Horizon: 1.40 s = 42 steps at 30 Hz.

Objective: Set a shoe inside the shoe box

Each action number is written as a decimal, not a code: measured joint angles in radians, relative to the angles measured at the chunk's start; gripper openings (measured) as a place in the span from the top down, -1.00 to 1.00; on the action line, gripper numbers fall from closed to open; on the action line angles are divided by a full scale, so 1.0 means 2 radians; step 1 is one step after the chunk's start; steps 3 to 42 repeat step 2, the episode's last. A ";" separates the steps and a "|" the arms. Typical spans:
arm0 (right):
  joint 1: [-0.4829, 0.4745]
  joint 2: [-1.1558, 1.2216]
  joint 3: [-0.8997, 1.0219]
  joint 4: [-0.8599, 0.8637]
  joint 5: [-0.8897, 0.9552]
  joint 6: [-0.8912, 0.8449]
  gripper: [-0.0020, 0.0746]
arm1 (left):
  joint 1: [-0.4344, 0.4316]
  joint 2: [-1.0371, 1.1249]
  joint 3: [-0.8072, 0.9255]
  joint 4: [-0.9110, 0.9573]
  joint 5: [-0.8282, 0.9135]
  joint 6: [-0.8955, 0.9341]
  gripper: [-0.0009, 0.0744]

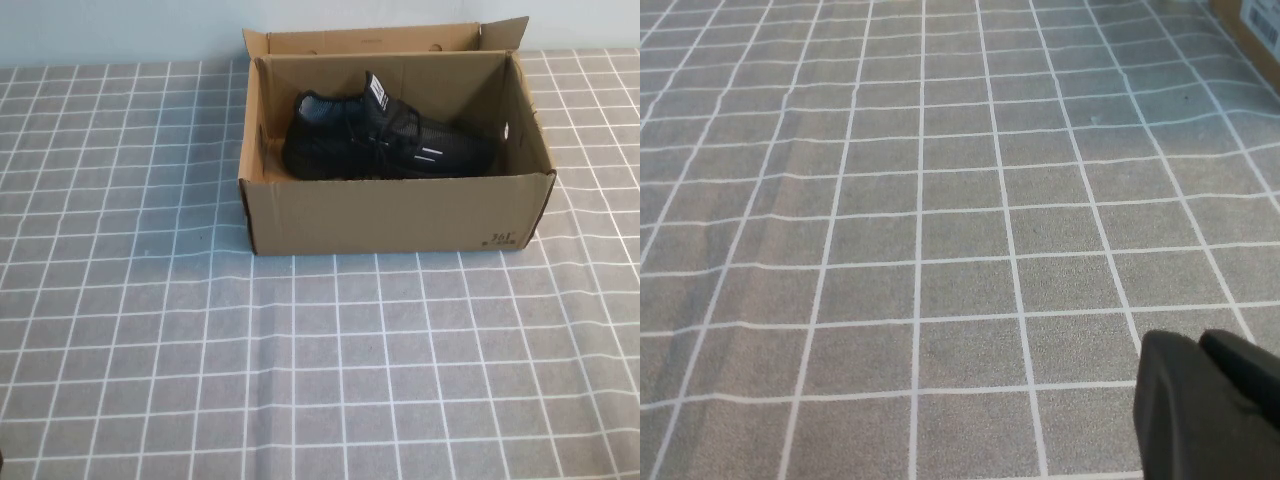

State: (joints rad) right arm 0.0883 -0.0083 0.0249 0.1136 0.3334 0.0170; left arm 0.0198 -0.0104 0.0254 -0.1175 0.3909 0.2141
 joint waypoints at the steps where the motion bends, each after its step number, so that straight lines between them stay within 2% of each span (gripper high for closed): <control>1: 0.000 0.000 0.000 0.000 0.000 0.000 0.99 | 0.000 0.000 0.000 0.000 0.000 0.000 0.97; 42: 0.000 0.000 0.000 0.000 0.000 0.000 0.99 | -0.001 0.000 0.000 0.000 0.000 0.000 0.97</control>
